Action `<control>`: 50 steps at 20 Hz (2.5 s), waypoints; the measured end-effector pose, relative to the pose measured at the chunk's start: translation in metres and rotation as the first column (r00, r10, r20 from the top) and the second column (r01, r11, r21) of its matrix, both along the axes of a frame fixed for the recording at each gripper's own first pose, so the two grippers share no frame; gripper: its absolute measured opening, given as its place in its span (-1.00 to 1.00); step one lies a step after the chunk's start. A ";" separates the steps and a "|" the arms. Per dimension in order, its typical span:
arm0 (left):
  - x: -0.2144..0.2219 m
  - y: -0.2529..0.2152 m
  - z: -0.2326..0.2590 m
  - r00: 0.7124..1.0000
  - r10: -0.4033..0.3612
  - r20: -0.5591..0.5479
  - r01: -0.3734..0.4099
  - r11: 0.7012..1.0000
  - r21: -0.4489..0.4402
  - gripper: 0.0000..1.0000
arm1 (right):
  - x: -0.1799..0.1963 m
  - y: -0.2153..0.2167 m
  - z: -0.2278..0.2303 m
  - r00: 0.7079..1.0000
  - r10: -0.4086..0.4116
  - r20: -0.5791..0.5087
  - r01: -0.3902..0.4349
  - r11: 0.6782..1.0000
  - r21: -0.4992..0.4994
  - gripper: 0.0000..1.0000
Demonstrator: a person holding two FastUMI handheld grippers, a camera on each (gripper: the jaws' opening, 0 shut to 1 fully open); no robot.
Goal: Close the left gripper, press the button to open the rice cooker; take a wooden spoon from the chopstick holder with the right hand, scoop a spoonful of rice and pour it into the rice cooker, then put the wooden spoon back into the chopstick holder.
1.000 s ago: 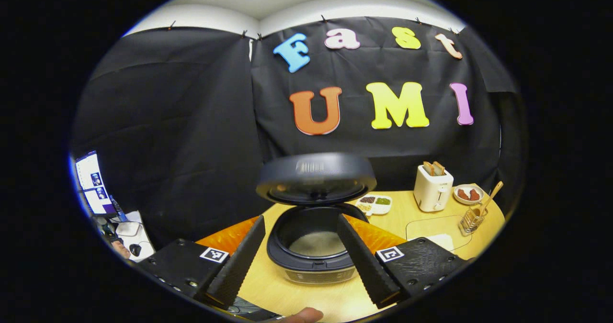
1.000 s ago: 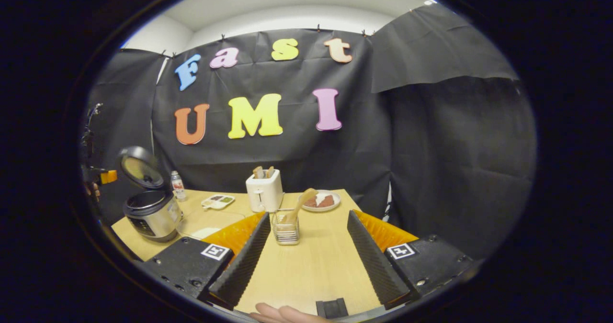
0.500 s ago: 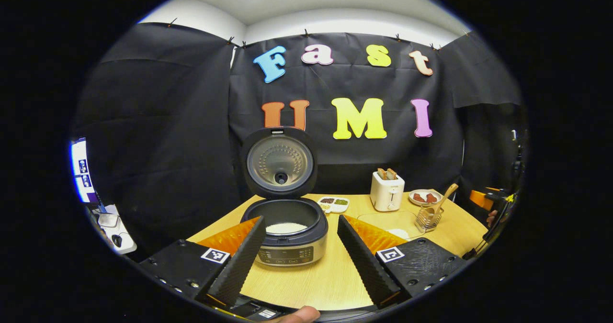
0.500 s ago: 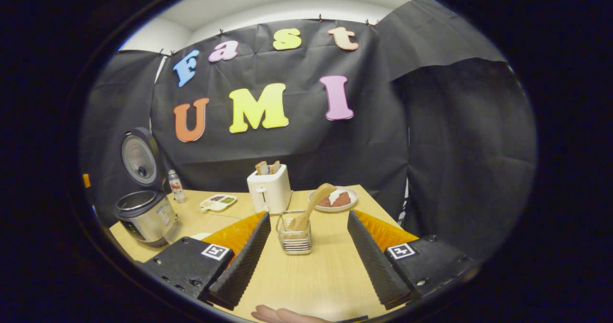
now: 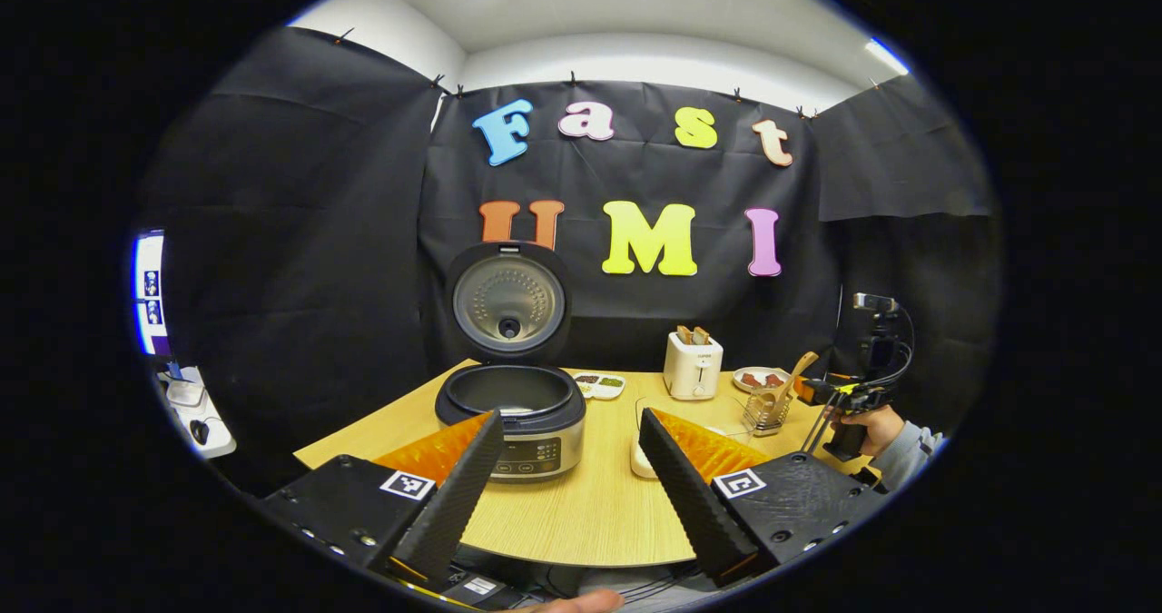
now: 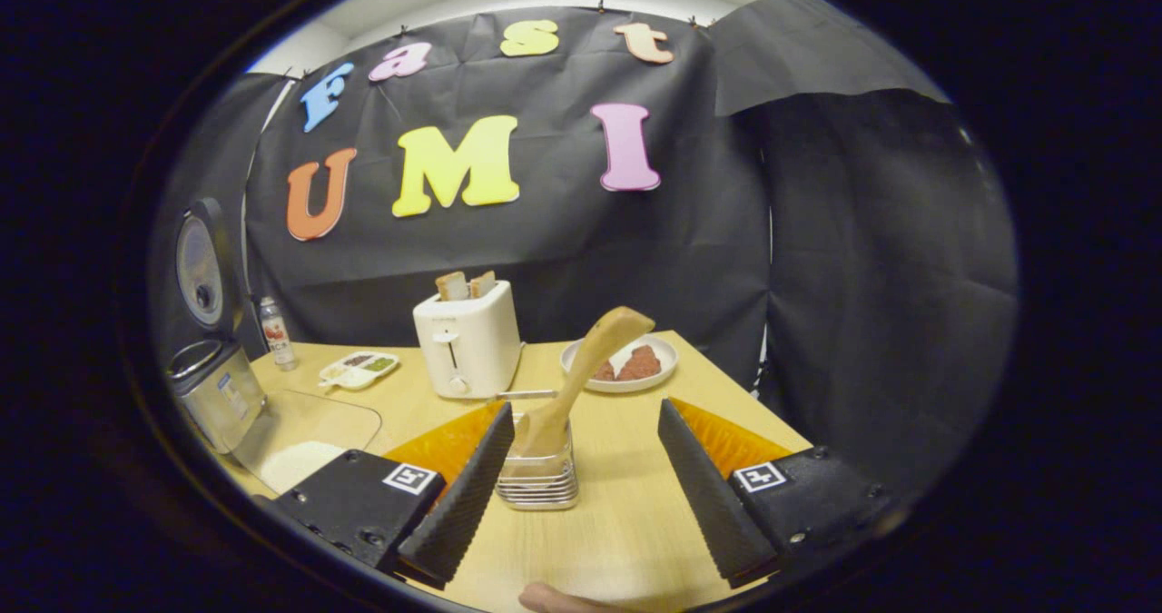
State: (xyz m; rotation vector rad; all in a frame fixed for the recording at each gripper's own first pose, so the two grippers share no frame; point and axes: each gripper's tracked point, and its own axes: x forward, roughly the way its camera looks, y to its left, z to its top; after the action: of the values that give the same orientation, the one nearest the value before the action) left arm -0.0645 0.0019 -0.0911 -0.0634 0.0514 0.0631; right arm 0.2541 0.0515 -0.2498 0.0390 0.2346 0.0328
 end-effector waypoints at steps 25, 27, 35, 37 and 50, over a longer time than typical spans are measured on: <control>0.002 0.005 -0.025 0.999 0.022 -0.041 -0.019 0.997 0.072 0.94 | 0.046 0.045 0.083 0.994 0.009 0.113 -0.011 1.000 0.013 -0.82; 0.000 0.002 -0.024 0.999 0.009 -0.040 -0.007 0.998 0.056 0.93 | 0.031 0.058 0.101 0.990 0.048 0.136 -0.049 0.999 0.008 -0.85; -0.015 0.009 -0.014 1.000 0.005 -0.014 -0.005 0.999 0.035 0.93 | -0.020 0.126 0.128 0.975 0.178 0.131 -0.176 0.984 -0.026 -0.83; -0.017 0.013 -0.014 1.000 0.013 -0.009 -0.013 0.999 0.033 0.93 | -0.033 0.149 0.126 0.972 0.205 0.118 -0.204 0.979 -0.020 -0.84; -0.030 0.028 -0.010 1.000 0.000 0.019 0.000 1.000 0.000 0.93 | -0.029 0.225 0.023 0.967 0.254 -0.025 -0.254 0.954 -0.157 -0.83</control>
State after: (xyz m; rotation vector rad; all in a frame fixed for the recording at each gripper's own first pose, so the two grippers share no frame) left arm -0.0947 0.0303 -0.1009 -0.0641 0.0320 0.0625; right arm 0.2252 0.2769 -0.2269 -0.1507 0.2446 0.2705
